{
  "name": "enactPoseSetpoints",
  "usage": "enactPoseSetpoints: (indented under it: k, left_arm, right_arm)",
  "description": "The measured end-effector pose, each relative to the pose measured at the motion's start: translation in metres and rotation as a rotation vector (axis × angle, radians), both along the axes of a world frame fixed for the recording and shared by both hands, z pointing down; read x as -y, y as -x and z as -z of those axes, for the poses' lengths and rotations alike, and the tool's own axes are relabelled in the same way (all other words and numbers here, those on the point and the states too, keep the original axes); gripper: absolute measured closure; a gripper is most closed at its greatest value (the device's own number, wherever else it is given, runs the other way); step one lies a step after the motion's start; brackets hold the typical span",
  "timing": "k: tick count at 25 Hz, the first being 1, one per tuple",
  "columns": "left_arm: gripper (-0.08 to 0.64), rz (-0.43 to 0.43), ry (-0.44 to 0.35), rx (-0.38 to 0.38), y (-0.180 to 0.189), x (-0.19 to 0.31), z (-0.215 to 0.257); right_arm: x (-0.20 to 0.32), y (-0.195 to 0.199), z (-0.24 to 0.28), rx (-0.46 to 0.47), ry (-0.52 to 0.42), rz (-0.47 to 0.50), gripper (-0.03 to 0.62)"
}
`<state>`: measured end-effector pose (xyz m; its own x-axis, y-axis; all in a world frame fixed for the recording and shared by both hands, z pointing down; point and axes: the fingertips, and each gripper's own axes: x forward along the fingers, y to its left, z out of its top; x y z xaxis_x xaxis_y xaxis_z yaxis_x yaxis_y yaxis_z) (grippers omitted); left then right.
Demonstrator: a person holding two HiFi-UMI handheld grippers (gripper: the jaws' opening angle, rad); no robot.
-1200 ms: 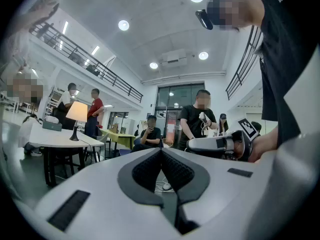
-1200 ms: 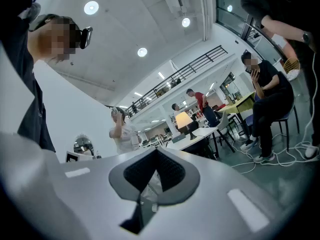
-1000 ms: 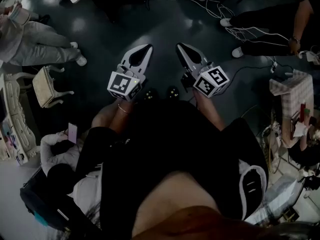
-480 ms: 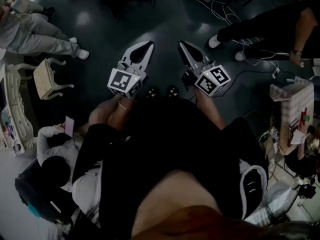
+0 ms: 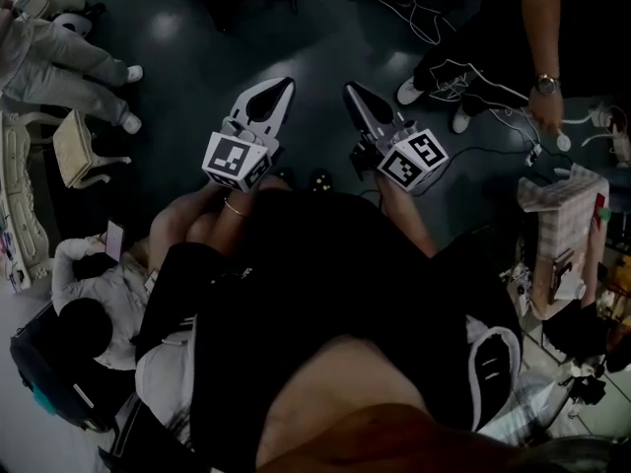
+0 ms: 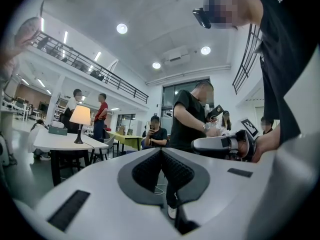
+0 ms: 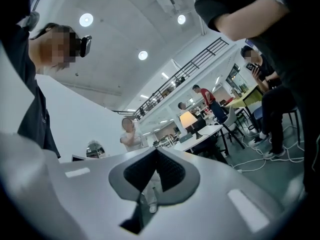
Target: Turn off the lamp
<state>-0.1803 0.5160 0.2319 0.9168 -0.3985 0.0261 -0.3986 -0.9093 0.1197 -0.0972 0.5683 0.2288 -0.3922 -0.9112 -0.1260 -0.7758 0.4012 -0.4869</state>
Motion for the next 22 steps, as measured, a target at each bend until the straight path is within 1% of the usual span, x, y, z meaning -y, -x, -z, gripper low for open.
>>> enactPoseSetpoints:
  k: [4, 8, 11, 14, 20, 22]
  left_arm:
    - [0.554, 0.016, -0.028, -0.003, -0.006, -0.008, 0.001]
    - [0.554, 0.056, 0.001, 0.018, 0.001, -0.004, -0.007]
    - [0.554, 0.084, 0.009, 0.016, 0.009, 0.016, -0.012]
    - [0.554, 0.093, 0.003, 0.002, 0.008, 0.040, -0.011]
    - [0.554, 0.055, -0.017, -0.012, -0.019, 0.093, -0.006]
    - [0.554, 0.043, -0.017, -0.002, -0.024, 0.113, -0.005]
  right_arm:
    - [-0.005, -0.012, -0.003, 0.004, -0.017, 0.022, 0.591]
    - [-0.001, -0.017, -0.008, 0.023, -0.020, 0.030, 0.591]
    - [0.011, -0.016, -0.009, 0.026, -0.025, 0.036, 0.591]
    - [0.026, -0.018, -0.011, 0.018, -0.020, 0.031, 0.591]
    - [0.066, -0.043, -0.010, 0.002, -0.013, -0.016, 0.591]
    - [0.085, -0.049, -0.010, -0.001, -0.009, -0.031, 0.591]
